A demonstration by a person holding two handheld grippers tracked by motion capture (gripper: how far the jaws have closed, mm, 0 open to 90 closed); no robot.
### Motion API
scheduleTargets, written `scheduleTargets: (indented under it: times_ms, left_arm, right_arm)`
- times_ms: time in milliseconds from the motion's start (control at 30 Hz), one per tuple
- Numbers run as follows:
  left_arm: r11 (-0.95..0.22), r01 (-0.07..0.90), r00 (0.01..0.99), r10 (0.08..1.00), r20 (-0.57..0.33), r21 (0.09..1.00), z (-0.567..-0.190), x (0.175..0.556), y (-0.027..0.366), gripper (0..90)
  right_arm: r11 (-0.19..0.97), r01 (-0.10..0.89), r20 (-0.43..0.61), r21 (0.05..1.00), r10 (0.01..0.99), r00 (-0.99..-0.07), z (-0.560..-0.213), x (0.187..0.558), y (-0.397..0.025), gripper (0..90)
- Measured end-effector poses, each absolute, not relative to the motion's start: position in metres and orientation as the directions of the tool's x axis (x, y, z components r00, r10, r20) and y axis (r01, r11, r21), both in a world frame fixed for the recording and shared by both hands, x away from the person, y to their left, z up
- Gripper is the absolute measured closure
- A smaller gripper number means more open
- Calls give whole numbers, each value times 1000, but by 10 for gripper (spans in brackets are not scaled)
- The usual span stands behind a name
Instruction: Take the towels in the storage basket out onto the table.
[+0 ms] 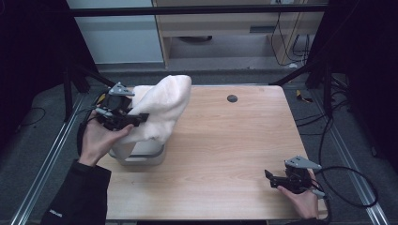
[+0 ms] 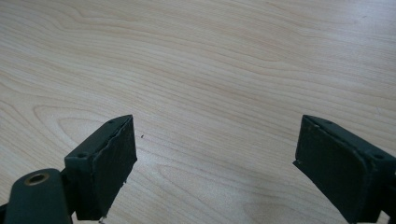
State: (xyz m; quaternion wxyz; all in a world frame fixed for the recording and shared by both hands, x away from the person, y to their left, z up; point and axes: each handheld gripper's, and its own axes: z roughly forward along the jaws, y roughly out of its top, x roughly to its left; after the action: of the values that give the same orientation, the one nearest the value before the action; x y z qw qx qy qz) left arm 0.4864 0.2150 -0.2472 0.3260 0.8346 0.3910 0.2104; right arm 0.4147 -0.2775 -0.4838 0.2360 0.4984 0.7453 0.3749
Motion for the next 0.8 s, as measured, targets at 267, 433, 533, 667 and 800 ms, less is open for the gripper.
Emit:
scheduleTargets:
  times_ms: [267, 433, 533, 667, 800]
  left_arm:
    - [-519, 481, 656, 748, 103, 707, -245, 483, 186, 651]
    - [-530, 463, 682, 725, 97, 711, -246, 483, 172, 650]
    - [-542, 454, 695, 712, 100, 708, -248, 483, 158, 651]
    - [-558, 437, 719, 688, 99, 705, -254, 484, 141, 650]
    - [-564, 435, 730, 677, 92, 702, -262, 484, 129, 649]
  right_arm:
    - [219, 565, 23, 796, 921, -388, -484, 414, -278, 121]
    - [214, 567, 24, 795, 924, -382, -484, 413, -279, 121]
    - [214, 565, 25, 797, 923, -384, -484, 412, -279, 121]
    - [219, 564, 20, 796, 923, -385, -484, 412, -279, 121]
    - [218, 563, 17, 797, 924, -383, -484, 411, -280, 121]
